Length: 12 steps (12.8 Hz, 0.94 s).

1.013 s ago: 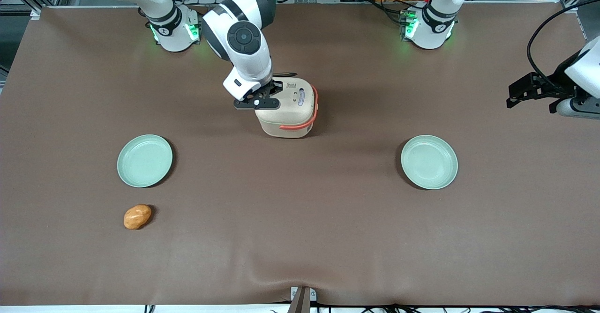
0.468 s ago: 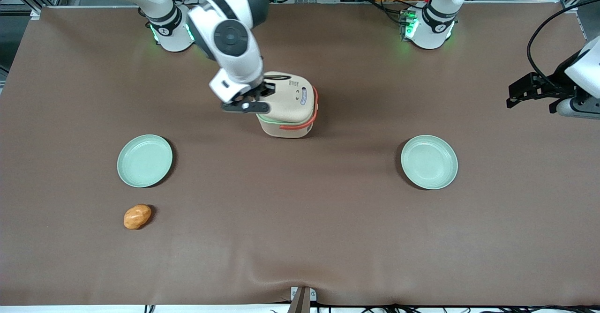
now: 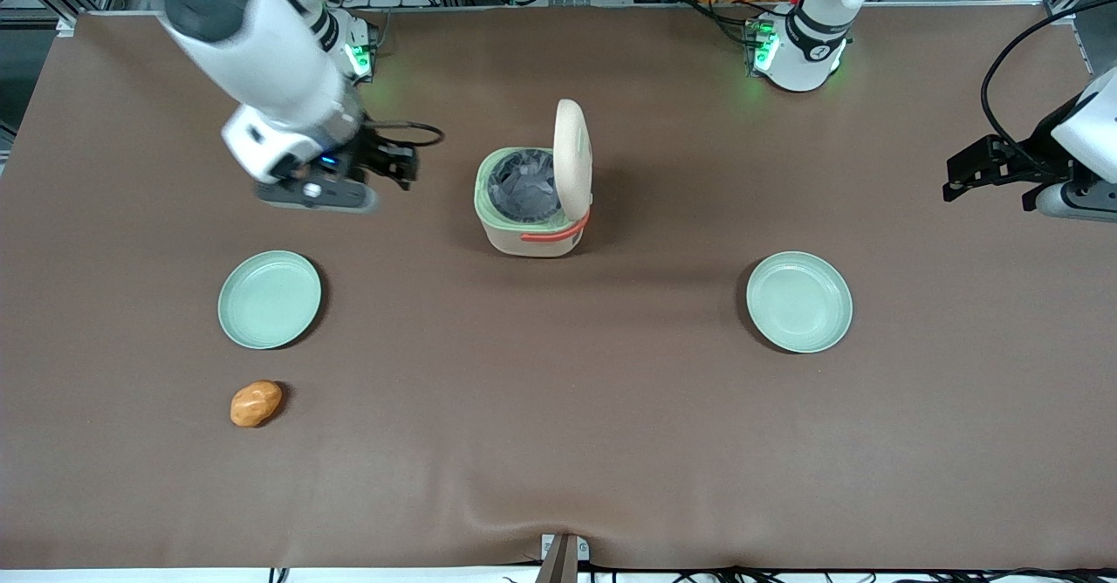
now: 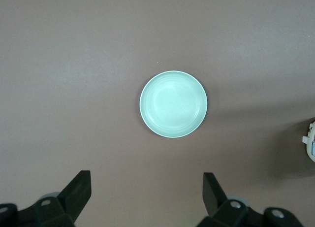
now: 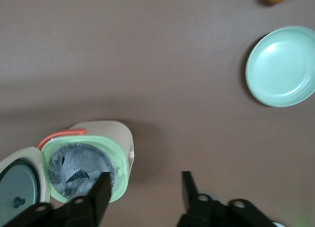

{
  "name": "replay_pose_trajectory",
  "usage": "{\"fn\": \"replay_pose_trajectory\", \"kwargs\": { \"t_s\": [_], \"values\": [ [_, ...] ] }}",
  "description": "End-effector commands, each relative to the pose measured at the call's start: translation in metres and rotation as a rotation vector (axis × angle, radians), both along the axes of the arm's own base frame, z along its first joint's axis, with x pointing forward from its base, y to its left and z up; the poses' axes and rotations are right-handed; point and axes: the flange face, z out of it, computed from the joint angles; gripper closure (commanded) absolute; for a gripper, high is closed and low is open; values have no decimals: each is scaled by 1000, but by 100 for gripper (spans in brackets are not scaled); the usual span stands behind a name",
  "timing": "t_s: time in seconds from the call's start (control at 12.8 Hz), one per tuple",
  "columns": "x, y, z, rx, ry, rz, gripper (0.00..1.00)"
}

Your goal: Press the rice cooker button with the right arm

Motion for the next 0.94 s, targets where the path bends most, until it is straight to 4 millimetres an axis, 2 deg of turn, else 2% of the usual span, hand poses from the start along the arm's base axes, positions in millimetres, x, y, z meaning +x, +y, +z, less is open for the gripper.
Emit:
{"fn": "replay_pose_trajectory", "kwargs": {
  "t_s": [0.0,0.23,0.47,0.62,0.86],
  "values": [
    [5,-61,29,7,-34,19,0],
    [15,-140,44,12,-41,30,0],
    [16,-205,54,10,-47,19,0],
    [13,-227,60,-33,-54,19,0],
    [8,-259,58,-50,-40,49,0]
  ]
}}
